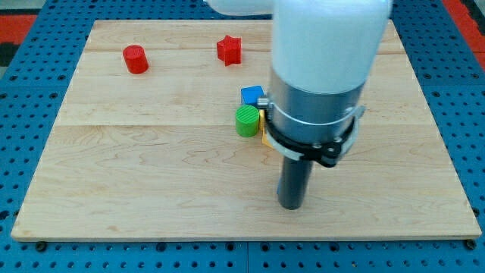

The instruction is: Slide the blue triangle closer to the group of blocks

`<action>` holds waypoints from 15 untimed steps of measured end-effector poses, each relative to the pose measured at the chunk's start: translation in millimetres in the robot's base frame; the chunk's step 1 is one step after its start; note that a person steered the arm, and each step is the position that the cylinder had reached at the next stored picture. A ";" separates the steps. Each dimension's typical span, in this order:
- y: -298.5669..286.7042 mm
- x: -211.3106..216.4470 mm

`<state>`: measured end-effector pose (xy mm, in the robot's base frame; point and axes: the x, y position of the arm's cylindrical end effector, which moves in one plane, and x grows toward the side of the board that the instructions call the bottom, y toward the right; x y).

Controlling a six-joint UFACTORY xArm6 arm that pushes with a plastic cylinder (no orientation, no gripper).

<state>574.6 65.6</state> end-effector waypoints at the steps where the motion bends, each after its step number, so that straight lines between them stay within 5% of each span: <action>1: 17.1 -3.7; 5: -57.8 -16.5; 7: -37.0 -33.3; 11: 61.7 19.7; 15: 18.3 -34.1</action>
<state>540.5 83.9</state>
